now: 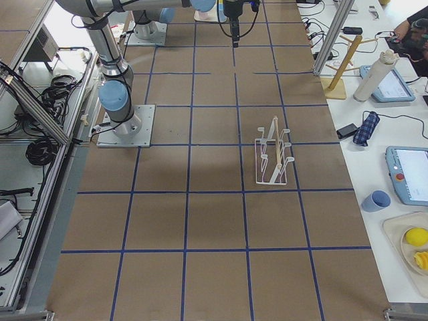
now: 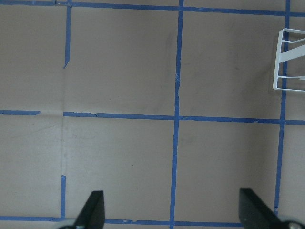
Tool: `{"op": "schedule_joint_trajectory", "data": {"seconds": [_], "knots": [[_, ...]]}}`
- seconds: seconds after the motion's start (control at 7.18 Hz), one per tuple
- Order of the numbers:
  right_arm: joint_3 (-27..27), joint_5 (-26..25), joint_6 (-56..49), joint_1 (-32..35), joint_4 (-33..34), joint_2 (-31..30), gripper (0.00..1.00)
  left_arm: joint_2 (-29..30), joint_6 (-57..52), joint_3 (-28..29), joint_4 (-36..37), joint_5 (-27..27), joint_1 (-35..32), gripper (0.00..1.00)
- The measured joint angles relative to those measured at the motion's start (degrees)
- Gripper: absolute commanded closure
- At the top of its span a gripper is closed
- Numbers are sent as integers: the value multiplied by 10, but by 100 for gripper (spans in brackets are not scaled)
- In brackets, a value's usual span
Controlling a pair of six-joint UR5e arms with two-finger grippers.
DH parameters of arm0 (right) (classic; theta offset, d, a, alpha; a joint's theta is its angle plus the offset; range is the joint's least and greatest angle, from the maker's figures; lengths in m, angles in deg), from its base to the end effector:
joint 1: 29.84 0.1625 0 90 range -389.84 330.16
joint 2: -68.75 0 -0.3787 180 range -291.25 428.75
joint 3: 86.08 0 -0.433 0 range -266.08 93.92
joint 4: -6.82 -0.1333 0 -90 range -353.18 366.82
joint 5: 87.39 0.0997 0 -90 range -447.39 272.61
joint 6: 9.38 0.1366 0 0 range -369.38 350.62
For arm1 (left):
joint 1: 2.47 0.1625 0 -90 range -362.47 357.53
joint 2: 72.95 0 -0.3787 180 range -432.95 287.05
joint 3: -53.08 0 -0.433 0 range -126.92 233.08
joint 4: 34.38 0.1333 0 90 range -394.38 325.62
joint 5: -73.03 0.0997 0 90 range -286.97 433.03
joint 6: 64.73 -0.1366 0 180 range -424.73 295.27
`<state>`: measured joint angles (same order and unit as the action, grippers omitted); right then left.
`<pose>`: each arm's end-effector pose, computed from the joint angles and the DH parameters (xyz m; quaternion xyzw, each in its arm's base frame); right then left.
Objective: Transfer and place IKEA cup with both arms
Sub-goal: 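Hold the grey cup on the tray with the left gripper, then open the left gripper and raise it away from the tray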
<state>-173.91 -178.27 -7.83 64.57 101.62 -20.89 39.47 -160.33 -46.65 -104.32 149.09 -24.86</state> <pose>0.1731 -0.5382 0.4307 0.0245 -0.9980 0.0580 0.0047 0.4737 -0.3749 0.1316 -0.2263 -0.9609 0.1041 0.1210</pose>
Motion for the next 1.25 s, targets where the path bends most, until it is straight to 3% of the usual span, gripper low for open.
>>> {"op": "schedule_joint_trajectory", "data": {"seconds": [0.14,0.28,0.42,0.7,0.97,1.25], "knots": [[0,0,0,0,-1,0,0,2,0,0,1,1,0,83],[-1,0,1,0,-1,0,0,3,0,1,1,1,0,74],[-1,0,1,0,-1,0,0,5,0,2,1,1,0,37],[-1,0,0,0,0,1,0,7,1,1,1,1,1,22],[-1,1,0,0,1,3,0,4,17,6,-6,3,0,0],[-1,3,0,0,2,3,0,-21,60,14,-19,3,-8,0]]}}
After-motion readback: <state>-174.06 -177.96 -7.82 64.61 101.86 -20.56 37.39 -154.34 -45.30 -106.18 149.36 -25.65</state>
